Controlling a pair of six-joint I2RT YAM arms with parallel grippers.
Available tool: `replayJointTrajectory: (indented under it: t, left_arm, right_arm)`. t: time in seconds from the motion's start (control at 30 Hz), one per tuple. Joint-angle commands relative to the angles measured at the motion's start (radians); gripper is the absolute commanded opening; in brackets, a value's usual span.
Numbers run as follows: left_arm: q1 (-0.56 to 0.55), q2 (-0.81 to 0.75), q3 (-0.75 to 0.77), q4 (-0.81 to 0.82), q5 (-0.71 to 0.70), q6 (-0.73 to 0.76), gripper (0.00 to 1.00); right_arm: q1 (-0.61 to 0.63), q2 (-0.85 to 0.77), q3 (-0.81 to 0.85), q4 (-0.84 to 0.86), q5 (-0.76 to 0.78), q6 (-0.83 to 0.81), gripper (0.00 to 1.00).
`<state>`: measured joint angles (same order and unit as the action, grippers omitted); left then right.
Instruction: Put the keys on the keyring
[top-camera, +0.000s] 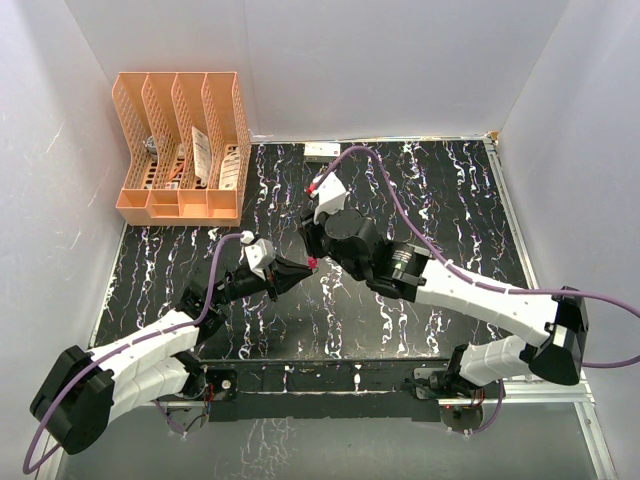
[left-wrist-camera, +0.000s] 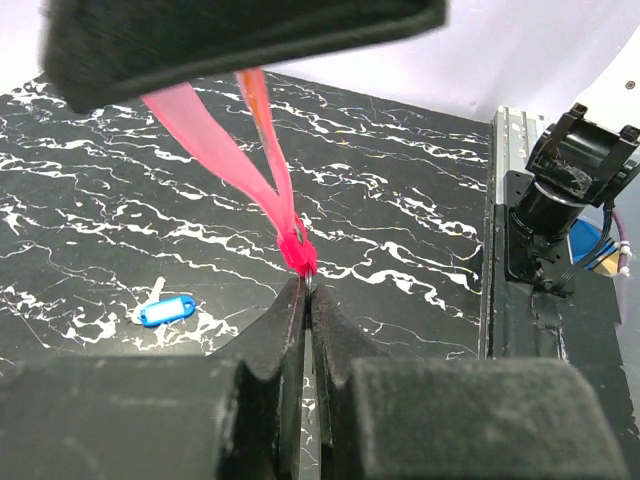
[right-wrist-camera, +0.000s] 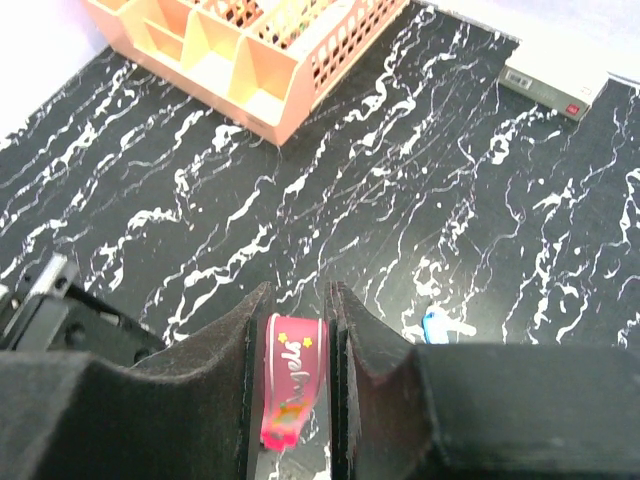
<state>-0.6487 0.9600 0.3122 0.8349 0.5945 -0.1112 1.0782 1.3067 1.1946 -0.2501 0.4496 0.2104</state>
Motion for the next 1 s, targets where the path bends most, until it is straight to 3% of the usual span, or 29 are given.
replayJointTrajectory:
  t: [0.0,0.37,0.7,0.87,0.97]
  left_arm:
    - [-0.003,0.006,0.0,0.094,0.055,-0.026,0.0]
    - [-0.003,-0.002,-0.016,0.186,0.048,-0.068,0.0]
    - [-0.003,0.027,-0.018,0.241,-0.063,-0.051,0.0]
    - [-0.003,0.044,-0.033,0.313,-0.159,-0.076,0.0]
    - [-0.002,0.051,-0.051,0.36,-0.216,-0.099,0.0]
  right_arm:
    - [-0.023,0.028,0.092,0.101,-0.002,-0.045,0.24]
    - [-0.092,0.112,0.131,0.147,-0.101,-0.046,0.24]
    - [-0.152,0.144,0.136,0.165,-0.17,-0.037,0.26]
    - [-0.191,0.161,0.145,0.187,-0.23,-0.034,0.37]
    - [-0.209,0.172,0.162,0.19,-0.248,-0.034,0.51]
